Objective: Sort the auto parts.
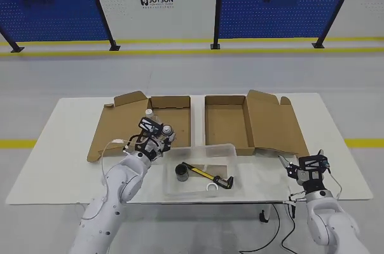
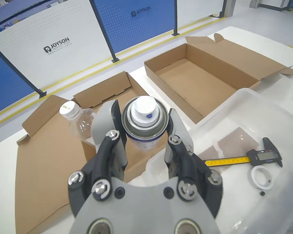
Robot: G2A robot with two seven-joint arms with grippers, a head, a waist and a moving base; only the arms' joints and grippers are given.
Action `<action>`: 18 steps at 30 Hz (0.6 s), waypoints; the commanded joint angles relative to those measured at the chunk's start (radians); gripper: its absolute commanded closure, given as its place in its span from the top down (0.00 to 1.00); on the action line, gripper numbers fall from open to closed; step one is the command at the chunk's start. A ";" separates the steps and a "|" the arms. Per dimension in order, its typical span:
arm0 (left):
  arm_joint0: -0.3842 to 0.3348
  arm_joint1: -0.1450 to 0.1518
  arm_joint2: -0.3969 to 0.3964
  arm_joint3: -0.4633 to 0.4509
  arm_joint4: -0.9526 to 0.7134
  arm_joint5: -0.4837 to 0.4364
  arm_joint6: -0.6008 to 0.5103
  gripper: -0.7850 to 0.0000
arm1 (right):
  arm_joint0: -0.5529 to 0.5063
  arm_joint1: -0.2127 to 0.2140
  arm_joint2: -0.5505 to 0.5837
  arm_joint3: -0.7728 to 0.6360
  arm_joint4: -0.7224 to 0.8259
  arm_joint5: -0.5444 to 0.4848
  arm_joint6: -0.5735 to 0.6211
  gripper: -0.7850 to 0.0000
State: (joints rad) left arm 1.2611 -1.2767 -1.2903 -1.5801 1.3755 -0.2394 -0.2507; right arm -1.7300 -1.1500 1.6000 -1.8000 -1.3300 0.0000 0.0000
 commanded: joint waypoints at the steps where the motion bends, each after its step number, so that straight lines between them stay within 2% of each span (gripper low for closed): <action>1: -0.015 -0.002 0.006 0.030 -0.005 0.006 0.001 0.00 | 0.000 0.000 0.000 0.000 0.000 0.000 0.000 1.00; 18: -0.130 -0.010 0.003 0.262 -0.045 0.055 0.029 0.00 | 0.000 0.000 0.000 0.000 0.000 0.000 0.000 1.00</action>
State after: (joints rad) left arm 1.1390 -1.2862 -1.2844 -1.3337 1.3449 -0.1850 -0.2216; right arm -1.7300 -1.1500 1.6000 -1.8000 -1.3300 0.0000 0.0000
